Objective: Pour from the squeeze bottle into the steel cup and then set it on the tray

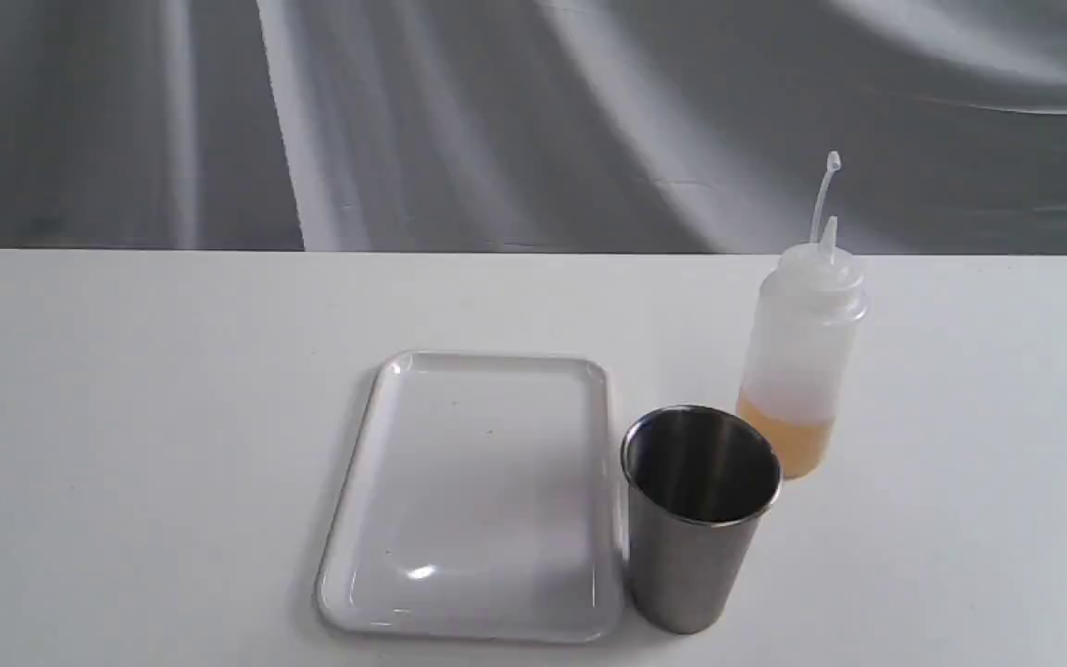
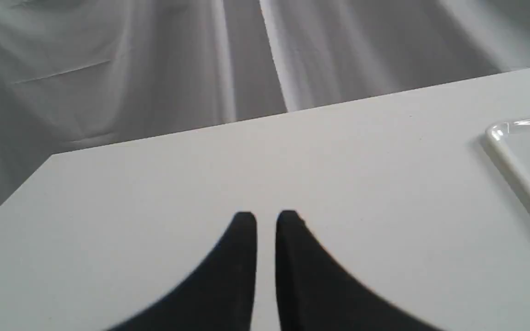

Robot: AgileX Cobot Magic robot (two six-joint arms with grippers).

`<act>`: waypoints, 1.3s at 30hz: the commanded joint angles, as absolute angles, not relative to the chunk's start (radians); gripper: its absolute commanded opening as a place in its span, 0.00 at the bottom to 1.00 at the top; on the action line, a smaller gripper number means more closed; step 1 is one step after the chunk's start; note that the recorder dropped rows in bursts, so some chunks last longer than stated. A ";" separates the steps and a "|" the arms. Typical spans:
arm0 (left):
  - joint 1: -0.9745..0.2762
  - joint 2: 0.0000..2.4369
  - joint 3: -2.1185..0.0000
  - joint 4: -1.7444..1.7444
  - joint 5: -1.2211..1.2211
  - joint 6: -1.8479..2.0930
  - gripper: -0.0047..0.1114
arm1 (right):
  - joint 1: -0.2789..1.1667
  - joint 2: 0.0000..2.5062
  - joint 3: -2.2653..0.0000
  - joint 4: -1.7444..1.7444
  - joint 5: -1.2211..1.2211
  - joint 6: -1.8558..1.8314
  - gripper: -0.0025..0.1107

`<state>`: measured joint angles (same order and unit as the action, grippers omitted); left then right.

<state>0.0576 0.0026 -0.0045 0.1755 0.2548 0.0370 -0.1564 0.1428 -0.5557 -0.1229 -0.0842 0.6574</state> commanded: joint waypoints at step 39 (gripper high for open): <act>0.060 0.000 0.000 0.175 0.239 0.029 0.11 | -0.151 1.073 -1.340 0.455 0.375 -0.398 0.02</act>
